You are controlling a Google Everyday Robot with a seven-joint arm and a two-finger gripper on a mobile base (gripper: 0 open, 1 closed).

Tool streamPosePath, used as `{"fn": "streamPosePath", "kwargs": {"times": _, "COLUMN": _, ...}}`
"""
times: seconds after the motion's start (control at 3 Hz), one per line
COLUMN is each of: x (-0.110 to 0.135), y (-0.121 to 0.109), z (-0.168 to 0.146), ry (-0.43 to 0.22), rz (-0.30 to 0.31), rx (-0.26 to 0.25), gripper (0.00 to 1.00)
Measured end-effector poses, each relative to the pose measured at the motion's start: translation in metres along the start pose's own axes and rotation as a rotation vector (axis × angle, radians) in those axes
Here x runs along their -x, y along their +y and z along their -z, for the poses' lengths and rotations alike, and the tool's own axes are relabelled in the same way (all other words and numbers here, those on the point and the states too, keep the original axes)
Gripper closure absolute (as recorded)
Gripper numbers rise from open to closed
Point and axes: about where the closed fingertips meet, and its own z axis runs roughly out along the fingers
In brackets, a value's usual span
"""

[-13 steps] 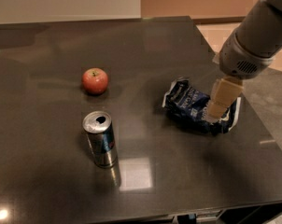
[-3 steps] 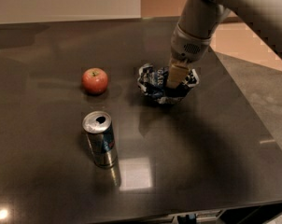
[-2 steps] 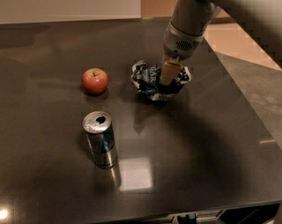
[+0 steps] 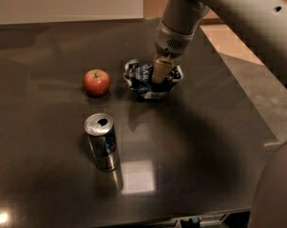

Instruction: Move blue chip bag near apple

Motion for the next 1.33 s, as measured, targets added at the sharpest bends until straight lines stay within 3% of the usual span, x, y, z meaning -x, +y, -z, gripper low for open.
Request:
{"fn": "streamPosePath", "kwargs": {"times": 0.33, "x": 0.014, "y": -0.004, "z": -0.006, "ry": -0.012, "rz": 0.015, "rx": 0.007, "gripper": 1.00}}
{"fn": "streamPosePath", "kwargs": {"times": 0.67, "x": 0.027, "y": -0.006, "z": -0.009, "ry": -0.020, "rz": 0.030, "rx": 0.010, "gripper": 0.83}}
{"fn": "streamPosePath", "kwargs": {"times": 1.33, "x": 0.039, "y": -0.009, "z": -0.013, "ry": -0.033, "rz": 0.044, "rx": 0.009, "gripper": 0.36}}
